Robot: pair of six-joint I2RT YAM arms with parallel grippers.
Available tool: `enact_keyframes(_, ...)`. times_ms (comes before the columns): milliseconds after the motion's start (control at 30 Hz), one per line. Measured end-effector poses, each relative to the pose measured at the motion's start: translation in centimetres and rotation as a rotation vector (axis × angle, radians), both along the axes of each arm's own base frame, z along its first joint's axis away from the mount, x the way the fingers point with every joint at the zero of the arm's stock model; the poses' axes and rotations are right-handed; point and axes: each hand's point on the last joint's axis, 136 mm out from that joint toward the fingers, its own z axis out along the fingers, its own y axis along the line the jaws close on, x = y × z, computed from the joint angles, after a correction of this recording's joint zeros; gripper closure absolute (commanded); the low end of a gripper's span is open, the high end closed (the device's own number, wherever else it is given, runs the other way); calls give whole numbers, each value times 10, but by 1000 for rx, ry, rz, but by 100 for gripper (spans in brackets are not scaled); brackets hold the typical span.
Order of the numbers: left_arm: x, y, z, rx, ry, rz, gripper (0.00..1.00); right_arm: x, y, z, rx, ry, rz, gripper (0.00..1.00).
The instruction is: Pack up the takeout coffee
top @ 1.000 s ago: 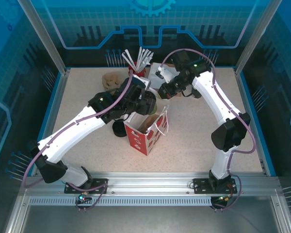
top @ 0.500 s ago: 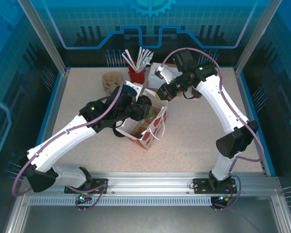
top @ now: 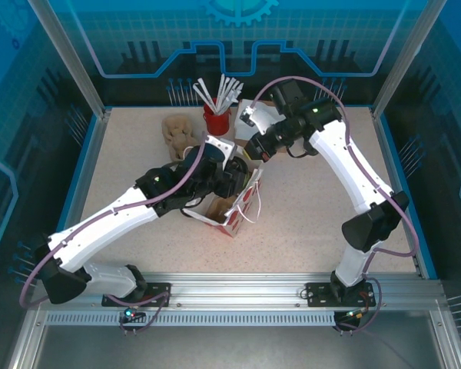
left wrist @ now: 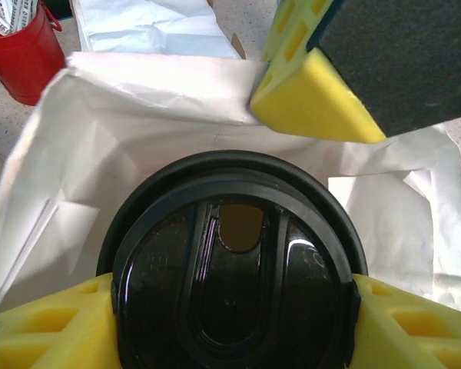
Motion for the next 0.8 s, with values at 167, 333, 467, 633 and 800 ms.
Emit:
enact_keyframes(167,7,-3,-10,21,-2,14,40,-7,6,1,-11,-27,29,100)
enact_keyframes(333,11,3,-23,69,-17,38,39,-19,3,4,-9,-58,55,100)
enact_keyframes(467,15,5,-24,78,-29,55,40,-25,1,9,-2,-90,75,100)
enact_keyframes(633,17,6,-37,91,-28,64,39,-25,2,12,0,-113,90,100)
enact_keyframes(800,14,3,-42,87,-14,44,38,-25,2,11,-3,-127,105,100)
